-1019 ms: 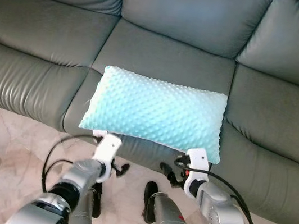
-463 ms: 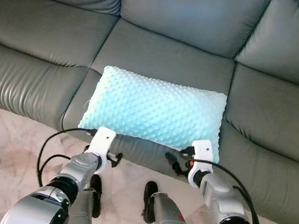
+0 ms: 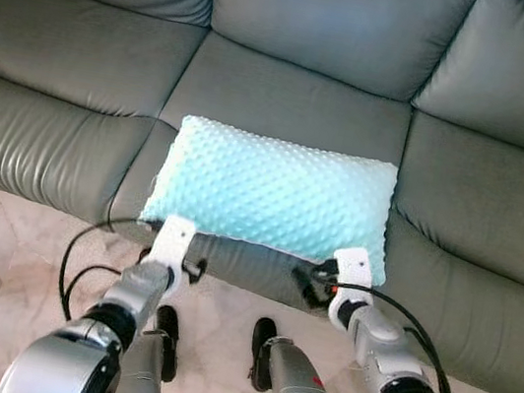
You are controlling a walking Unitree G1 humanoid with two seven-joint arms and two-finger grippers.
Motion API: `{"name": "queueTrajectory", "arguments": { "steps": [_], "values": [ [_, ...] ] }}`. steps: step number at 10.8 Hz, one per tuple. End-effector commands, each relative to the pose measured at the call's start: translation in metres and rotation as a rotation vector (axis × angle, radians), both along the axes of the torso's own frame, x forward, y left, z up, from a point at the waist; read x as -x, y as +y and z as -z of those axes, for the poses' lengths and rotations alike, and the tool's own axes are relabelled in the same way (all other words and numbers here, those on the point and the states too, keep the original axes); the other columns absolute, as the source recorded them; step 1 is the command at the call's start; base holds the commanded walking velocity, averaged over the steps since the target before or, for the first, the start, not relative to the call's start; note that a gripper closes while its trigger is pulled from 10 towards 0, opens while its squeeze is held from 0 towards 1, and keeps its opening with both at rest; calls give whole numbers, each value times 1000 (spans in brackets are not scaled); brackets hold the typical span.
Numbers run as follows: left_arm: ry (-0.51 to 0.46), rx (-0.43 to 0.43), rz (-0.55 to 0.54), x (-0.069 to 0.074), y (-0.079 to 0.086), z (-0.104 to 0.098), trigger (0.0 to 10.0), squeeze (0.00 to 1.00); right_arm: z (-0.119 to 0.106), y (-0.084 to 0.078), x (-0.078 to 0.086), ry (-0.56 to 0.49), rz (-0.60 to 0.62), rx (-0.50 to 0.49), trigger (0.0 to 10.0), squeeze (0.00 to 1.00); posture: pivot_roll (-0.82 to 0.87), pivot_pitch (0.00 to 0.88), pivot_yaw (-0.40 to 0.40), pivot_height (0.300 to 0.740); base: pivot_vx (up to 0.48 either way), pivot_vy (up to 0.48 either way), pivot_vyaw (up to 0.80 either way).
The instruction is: Move the pillow to the sofa
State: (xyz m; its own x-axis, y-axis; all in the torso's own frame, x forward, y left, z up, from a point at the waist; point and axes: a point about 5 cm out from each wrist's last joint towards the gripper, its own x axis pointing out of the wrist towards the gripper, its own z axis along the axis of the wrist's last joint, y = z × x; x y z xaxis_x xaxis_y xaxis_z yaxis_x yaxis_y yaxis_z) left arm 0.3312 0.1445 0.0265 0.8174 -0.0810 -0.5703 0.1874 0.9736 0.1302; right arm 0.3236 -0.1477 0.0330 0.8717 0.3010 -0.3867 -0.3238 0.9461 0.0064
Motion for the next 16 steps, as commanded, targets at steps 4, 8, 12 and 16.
{"name": "queueTrajectory", "arguments": {
  "steps": [4,8,12,16],
  "values": [
    [-23,-57,-65,-1,10,-1,10000,0,-1,-7,1,-74,78,-9,10000,0,-184,464,-36,740,0,0,0],
    [-53,-81,-74,-8,10,-9,10000,0,-6,13,-1,-100,32,-104,10000,0,-187,466,-40,740,0,0,0],
    [-65,-143,-79,-9,11,-11,10000,0,-4,30,5,-96,-30,-179,10000,0,-196,468,-45,740,0,0,0],
    [-248,-222,-206,-31,24,-46,10000,0,-1,29,10,-92,-25,-187,10000,0,-199,474,-48,740,0,0,0]
  ]
}}
